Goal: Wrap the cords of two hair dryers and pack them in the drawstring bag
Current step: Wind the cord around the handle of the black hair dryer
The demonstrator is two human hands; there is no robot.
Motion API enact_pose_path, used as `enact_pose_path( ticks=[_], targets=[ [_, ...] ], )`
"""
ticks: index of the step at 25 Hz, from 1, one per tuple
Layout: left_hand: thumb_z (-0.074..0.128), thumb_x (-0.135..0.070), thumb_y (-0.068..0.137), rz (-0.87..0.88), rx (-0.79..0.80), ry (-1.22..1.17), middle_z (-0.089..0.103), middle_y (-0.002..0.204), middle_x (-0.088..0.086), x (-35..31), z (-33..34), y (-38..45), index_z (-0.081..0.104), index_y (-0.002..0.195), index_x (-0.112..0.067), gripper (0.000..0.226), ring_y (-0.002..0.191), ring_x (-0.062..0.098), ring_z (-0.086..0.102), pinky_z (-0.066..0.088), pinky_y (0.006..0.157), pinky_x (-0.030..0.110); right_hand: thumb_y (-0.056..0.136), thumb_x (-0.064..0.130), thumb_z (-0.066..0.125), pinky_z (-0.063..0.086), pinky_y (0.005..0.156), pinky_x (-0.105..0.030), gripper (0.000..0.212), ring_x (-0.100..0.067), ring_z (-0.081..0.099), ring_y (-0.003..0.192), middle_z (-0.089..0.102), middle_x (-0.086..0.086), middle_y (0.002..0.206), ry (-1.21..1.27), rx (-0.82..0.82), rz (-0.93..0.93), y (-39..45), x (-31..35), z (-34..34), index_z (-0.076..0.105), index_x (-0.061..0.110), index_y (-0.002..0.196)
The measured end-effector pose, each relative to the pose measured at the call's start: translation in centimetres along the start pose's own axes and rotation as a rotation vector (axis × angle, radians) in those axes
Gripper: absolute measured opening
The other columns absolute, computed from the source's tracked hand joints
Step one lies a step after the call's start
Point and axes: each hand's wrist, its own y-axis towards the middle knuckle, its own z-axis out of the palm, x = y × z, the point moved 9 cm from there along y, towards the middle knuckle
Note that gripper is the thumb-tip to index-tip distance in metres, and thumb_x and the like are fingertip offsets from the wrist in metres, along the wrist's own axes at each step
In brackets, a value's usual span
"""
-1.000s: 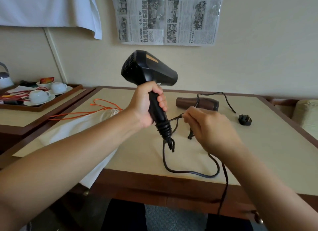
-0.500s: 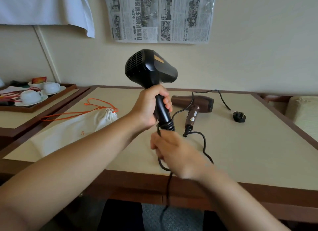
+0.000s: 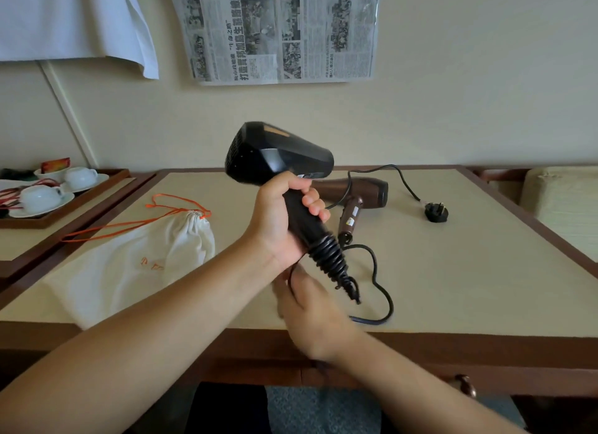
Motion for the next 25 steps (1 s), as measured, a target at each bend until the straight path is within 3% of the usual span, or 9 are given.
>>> enact_pose_path(
  ticks=[3, 6, 8, 12, 16, 18, 20, 23, 25],
  targets=[
    [0.057, -0.011, 0.085, 0.048, 0.106, 0.207, 0.044, 0.056, 0.001, -0.6, 0.8, 0.9, 0.047, 0.064, -0.015, 0.024, 0.053, 0.017, 0.046, 0.049, 0.058, 0.029, 0.11, 0.027, 0.037, 0.046, 0.053, -0.03, 0.027, -0.015, 0.032, 0.049, 0.037, -0.001, 0.061, 0.889, 0.245, 0.146, -0.1, 1.7, 1.9, 0.047, 0.013, 0.089],
    [0.055, -0.011, 0.087, 0.023, 0.174, 0.22, 0.046, 0.058, 0.002, -0.9, 1.4, 1.5, 0.051, 0.064, -0.015, 0.023, 0.055, 0.017, 0.049, 0.05, 0.063, 0.029, 0.108, 0.022, 0.034, 0.042, 0.051, -0.027, 0.029, -0.013, 0.027, 0.048, 0.03, 0.001, 0.059, 1.213, 0.365, 0.134, -0.4, 4.1, 0.0, 0.049, 0.014, 0.084],
    [0.054, -0.008, 0.089, 0.053, 0.193, 0.221, 0.046, 0.059, 0.003, -1.4, 1.4, 1.5, 0.047, 0.071, -0.015, 0.02, 0.054, 0.018, 0.048, 0.048, 0.06, 0.03, 0.107, 0.022, 0.038, 0.029, 0.047, -0.025, 0.029, -0.012, 0.024, 0.047, 0.029, 0.002, 0.058, 0.983, 0.301, 0.171, -0.7, 3.8, -1.6, 0.049, 0.015, 0.082],
    [0.055, -0.009, 0.087, 0.085, 0.132, 0.356, 0.045, 0.056, 0.002, -2.2, -0.2, 0.8, 0.049, 0.064, -0.017, 0.025, 0.051, 0.019, 0.046, 0.042, 0.061, 0.032, 0.103, 0.042, 0.053, 0.033, 0.049, -0.025, 0.036, -0.01, 0.046, 0.049, 0.049, 0.007, 0.055, -0.333, -0.187, -0.153, -1.4, 3.6, -10.1, 0.059, 0.021, 0.074],
    [0.052, -0.01, 0.088, -0.021, 0.06, 0.139, 0.038, 0.055, -0.002, -1.8, -0.3, -0.1, 0.044, 0.062, -0.018, 0.029, 0.048, 0.014, 0.04, 0.039, 0.057, 0.028, 0.103, 0.058, 0.034, 0.036, 0.047, -0.033, 0.042, -0.025, 0.056, 0.057, 0.051, 0.01, 0.067, -0.751, -0.462, -0.385, -1.4, 3.8, -13.2, 0.051, 0.022, 0.087],
    [0.053, -0.009, 0.086, -0.045, 0.072, -0.035, 0.035, 0.059, -0.004, -1.1, 0.8, -0.5, 0.042, 0.067, -0.017, 0.023, 0.049, 0.011, 0.037, 0.04, 0.052, 0.023, 0.103, 0.046, 0.038, 0.043, 0.055, -0.039, 0.032, -0.039, 0.063, 0.068, 0.057, -0.003, 0.074, -0.661, -0.442, -0.293, -0.3, 1.7, -12.3, 0.05, 0.016, 0.099],
    [0.057, -0.011, 0.087, 0.028, 0.118, -0.076, 0.038, 0.061, -0.004, -0.7, 2.3, -0.6, 0.044, 0.069, -0.016, 0.023, 0.051, 0.012, 0.042, 0.045, 0.055, 0.024, 0.096, 0.03, 0.046, 0.048, 0.073, -0.045, 0.024, -0.04, 0.063, 0.077, 0.064, -0.023, 0.085, -0.307, -0.306, -0.245, 0.4, 0.0, -8.0, 0.054, 0.01, 0.106],
    [0.059, -0.017, 0.097, 0.239, 0.188, 0.231, 0.052, 0.063, 0.0, -2.0, 3.2, 0.3, 0.054, 0.069, -0.016, 0.028, 0.07, 0.022, 0.067, 0.057, 0.078, 0.031, 0.107, 0.036, 0.041, 0.036, 0.055, -0.03, 0.029, -0.008, 0.045, 0.053, 0.051, 0.007, 0.065, 0.085, -0.096, -0.097, 1.0, 0.8, -2.0, 0.052, 0.02, 0.085],
    [0.059, -0.017, 0.096, 0.302, 0.195, 0.472, 0.057, 0.064, 0.002, -2.9, 2.6, 1.3, 0.057, 0.07, -0.018, 0.026, 0.08, 0.03, 0.071, 0.055, 0.09, 0.035, 0.107, 0.041, 0.04, 0.032, 0.051, -0.03, 0.036, -0.006, 0.038, 0.049, 0.043, 0.01, 0.058, 0.319, -0.06, -0.03, 0.6, 2.3, -2.5, 0.047, 0.024, 0.077]
  ],
)
